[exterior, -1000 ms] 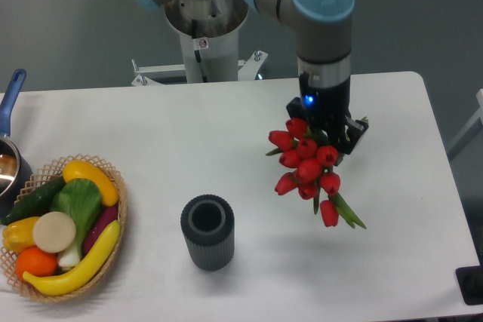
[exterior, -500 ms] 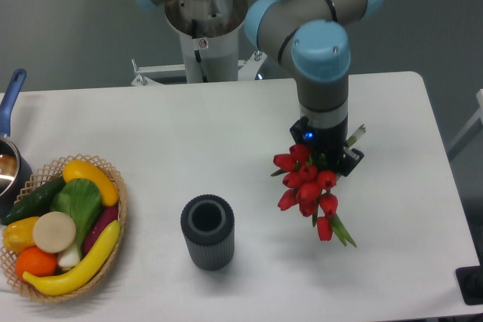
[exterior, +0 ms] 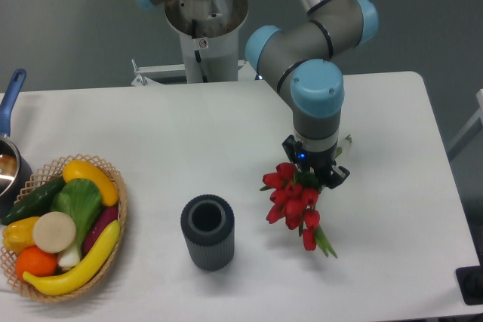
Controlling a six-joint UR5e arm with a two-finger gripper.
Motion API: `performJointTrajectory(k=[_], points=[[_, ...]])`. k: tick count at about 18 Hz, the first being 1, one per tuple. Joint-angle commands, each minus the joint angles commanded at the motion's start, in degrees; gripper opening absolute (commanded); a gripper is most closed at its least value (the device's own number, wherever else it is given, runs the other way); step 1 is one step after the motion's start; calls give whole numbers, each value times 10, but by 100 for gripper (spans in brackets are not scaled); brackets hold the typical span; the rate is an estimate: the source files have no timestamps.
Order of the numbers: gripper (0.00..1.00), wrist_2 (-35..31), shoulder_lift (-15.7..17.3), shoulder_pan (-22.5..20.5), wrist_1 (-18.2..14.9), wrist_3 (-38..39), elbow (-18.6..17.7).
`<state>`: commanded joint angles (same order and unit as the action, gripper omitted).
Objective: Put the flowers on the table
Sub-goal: 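Tilt and lower the red tulips until the blooms touch the table, then lay the tulip stems flat and open the gripper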
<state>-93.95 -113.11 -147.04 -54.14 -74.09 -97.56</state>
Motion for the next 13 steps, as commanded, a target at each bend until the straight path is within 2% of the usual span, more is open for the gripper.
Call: performJointTrajectory(k=[3,4,5,6,9,13], points=[[49,2,-7,0,0,-3,-1],[63,3,-4,0,0,-4,-1],[97,4,0,0,2,-4,3],[100,5,3,1,5,-4,9],[100,16,40,8,10,-2,11],[100,81,98,-1,10,6,18]])
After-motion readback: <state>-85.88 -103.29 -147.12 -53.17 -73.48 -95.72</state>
